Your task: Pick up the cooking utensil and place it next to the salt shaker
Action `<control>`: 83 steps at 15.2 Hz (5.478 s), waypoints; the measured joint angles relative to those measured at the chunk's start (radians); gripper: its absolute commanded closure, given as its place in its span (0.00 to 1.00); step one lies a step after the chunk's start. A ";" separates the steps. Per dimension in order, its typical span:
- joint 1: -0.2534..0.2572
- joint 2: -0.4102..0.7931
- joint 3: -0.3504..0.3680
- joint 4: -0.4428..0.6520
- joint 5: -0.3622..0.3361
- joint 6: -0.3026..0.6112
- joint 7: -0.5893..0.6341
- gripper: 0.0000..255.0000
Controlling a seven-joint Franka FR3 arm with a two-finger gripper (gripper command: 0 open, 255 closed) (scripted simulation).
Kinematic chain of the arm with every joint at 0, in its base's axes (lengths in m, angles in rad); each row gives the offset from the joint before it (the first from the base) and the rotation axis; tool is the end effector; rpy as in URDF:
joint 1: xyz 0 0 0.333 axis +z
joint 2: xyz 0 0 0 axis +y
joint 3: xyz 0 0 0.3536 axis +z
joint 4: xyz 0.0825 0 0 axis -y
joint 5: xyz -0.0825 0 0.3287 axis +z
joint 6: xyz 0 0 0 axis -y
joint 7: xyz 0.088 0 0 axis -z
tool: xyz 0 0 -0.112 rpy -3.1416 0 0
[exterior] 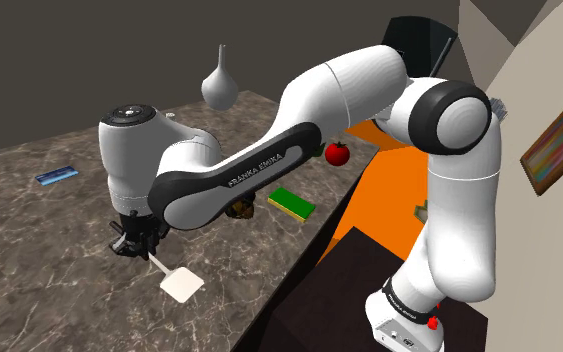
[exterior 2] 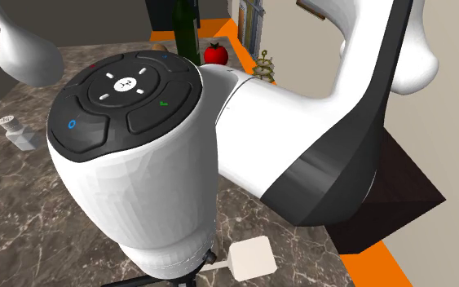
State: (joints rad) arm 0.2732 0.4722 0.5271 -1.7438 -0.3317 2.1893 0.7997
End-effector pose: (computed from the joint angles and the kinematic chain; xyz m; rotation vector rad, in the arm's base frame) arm 0.4798 0.4092 0.3969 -3.1278 -0.2112 -0.1040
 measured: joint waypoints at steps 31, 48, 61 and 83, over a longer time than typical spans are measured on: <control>-0.014 -0.115 0.045 0.211 0.089 -0.307 -0.067 1.00; -0.180 -0.091 -0.024 0.313 0.118 -0.364 -0.326 1.00; -0.286 0.119 -0.105 0.649 0.086 -0.482 -0.571 1.00; -0.340 0.247 -0.137 0.629 0.062 -0.336 -0.642 1.00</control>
State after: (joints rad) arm -0.0668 0.7195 0.3903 -1.1146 -0.2699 1.8536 0.1580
